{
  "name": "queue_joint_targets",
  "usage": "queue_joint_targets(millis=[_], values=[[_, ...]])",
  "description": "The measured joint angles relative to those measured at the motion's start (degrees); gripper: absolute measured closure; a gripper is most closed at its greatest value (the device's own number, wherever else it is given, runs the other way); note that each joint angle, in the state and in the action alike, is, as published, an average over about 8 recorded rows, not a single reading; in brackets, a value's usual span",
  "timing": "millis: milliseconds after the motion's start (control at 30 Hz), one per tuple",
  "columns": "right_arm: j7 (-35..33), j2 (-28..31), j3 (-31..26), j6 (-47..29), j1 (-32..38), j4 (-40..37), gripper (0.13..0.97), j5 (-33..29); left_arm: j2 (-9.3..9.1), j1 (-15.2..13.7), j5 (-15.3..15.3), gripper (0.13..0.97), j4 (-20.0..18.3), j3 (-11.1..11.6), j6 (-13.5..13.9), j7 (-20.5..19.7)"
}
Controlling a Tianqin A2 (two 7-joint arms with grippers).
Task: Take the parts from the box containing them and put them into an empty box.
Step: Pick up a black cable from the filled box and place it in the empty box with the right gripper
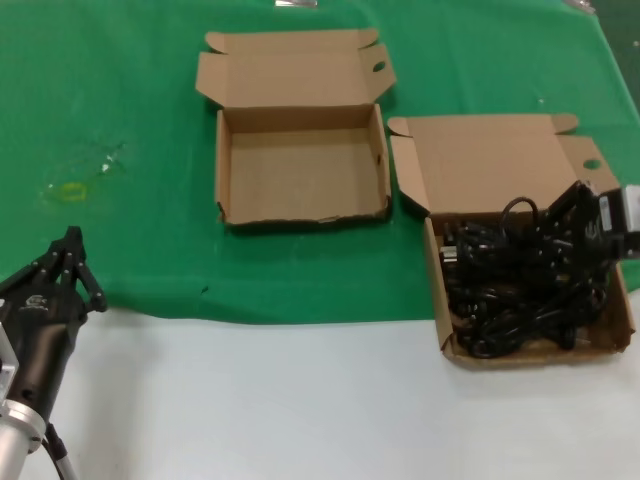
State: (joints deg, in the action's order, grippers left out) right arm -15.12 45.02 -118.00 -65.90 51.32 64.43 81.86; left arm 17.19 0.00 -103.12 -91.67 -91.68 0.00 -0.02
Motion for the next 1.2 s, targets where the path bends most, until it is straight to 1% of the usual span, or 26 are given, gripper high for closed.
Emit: queue_joint_targets(millis=[300, 567, 867, 1200], values=[[7.3, 1.5, 0.4, -3.1, 2.8, 4.4, 0.907, -0.6, 0.0, 0.0, 0.0, 0.953, 0.0, 0.0, 0.0, 0.0], [12.7, -1.1, -0.2, -3.0, 5.7, 4.7, 0.909, -2.2, 0.0, 0.0, 0.0, 0.953, 0.0, 0.0, 0.0, 0.0], [13.3, -6.7, -2.1, -0.5, 8.9, 0.4, 0.91, -4.9, 0.0, 0.0, 0.0, 0.953, 0.0, 0.0, 0.0, 0.0], [10.6, -13.9, -4.2, 2.4, 12.6, -6.8, 0.911, -6.2, 0.0, 0.0, 0.0, 0.953, 0.0, 0.0, 0.0, 0.0]])
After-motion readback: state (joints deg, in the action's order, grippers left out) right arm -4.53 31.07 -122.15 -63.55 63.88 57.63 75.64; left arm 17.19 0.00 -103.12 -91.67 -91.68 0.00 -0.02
